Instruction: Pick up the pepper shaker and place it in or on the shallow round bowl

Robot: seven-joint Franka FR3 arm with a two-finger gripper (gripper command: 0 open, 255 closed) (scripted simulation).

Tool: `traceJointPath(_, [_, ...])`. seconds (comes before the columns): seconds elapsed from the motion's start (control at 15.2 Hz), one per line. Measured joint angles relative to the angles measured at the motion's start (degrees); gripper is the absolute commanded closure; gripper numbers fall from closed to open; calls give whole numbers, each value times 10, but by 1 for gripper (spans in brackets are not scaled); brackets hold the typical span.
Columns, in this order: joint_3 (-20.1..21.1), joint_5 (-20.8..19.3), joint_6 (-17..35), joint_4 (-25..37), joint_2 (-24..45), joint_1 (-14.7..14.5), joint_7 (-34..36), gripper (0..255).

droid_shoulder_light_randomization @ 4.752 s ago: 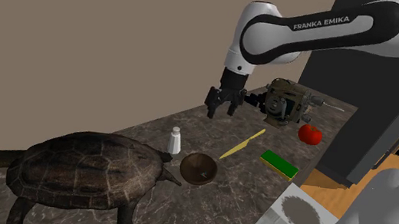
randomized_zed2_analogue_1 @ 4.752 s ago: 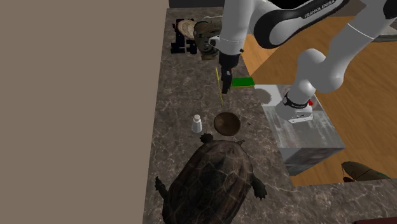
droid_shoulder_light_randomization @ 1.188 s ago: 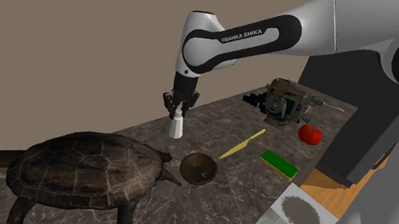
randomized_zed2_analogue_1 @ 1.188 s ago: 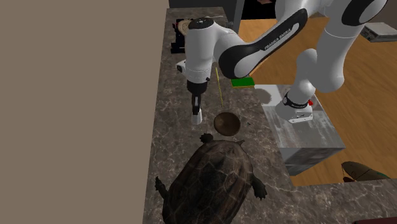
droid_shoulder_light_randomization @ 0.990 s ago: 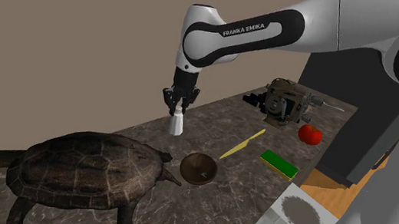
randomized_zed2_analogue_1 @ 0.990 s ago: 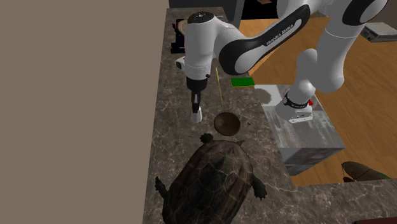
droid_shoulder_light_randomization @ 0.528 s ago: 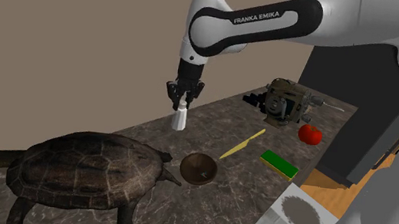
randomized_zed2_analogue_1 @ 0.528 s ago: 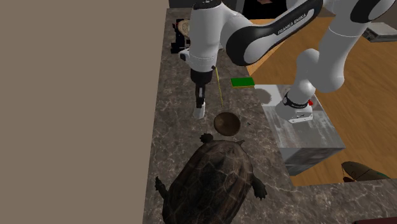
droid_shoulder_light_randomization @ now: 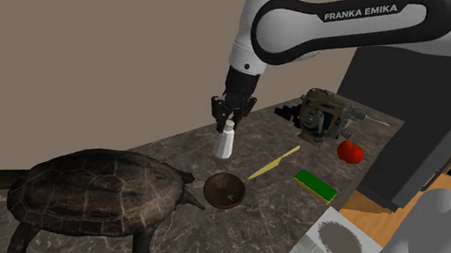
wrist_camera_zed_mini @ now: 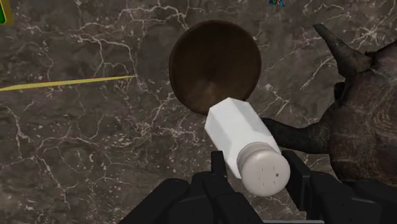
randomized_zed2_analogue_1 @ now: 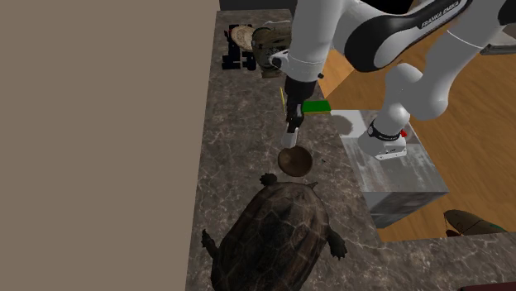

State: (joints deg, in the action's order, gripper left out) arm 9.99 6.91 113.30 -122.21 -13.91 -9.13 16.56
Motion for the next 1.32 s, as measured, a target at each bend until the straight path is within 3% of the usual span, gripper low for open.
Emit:
traceJointPath(0.26, [3,12,7,-69,-63,-7,2,255])
traceJointPath(1.32, [12,19,135,-165,-30,-11,-3,255])
